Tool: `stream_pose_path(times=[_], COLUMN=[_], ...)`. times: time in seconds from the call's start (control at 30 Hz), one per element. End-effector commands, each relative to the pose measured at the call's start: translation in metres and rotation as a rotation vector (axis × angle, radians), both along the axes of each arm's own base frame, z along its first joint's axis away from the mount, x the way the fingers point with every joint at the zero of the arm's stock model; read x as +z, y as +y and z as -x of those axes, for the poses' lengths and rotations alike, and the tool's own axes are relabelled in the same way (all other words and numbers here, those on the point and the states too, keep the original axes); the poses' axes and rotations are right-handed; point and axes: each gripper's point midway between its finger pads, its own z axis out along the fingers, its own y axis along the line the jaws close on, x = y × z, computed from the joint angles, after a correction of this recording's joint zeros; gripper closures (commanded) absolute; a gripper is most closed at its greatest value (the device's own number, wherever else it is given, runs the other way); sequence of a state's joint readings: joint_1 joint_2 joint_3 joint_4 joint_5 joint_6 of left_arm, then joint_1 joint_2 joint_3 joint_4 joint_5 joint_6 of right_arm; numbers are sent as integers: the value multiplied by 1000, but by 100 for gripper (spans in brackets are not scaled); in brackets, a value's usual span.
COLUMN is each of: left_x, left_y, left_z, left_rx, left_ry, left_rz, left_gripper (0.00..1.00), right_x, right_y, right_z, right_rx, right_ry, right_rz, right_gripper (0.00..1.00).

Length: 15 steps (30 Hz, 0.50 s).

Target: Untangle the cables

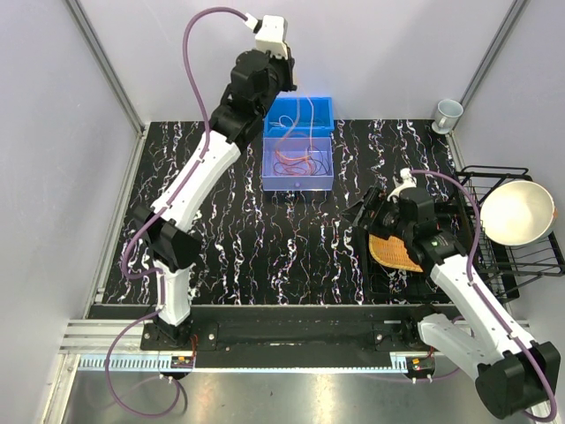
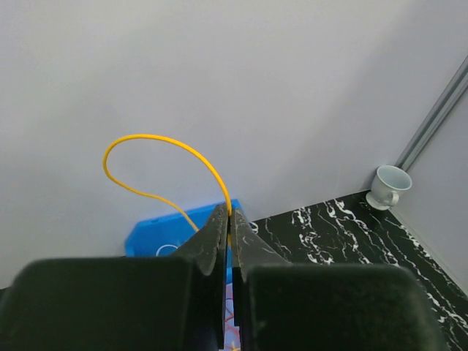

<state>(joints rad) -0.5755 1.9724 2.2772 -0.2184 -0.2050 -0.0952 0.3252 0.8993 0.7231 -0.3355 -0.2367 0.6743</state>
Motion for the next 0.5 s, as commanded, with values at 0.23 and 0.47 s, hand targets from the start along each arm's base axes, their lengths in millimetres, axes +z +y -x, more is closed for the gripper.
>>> stream_pose_path(times=[0.23, 0.47], left_x=[-26, -44], left_y=[-27, -20], left_z=[-4, 1], left_rx=[-92, -69], left_ry=[36, 51], left_rz=[84, 55], left_gripper=[100, 100], right_x=[10, 0], right_y=[-15, -11], right_z=[6, 2], right_rx=[-49, -33], right_ry=[-61, -35], right_rz=[34, 39], right_gripper=[15, 15])
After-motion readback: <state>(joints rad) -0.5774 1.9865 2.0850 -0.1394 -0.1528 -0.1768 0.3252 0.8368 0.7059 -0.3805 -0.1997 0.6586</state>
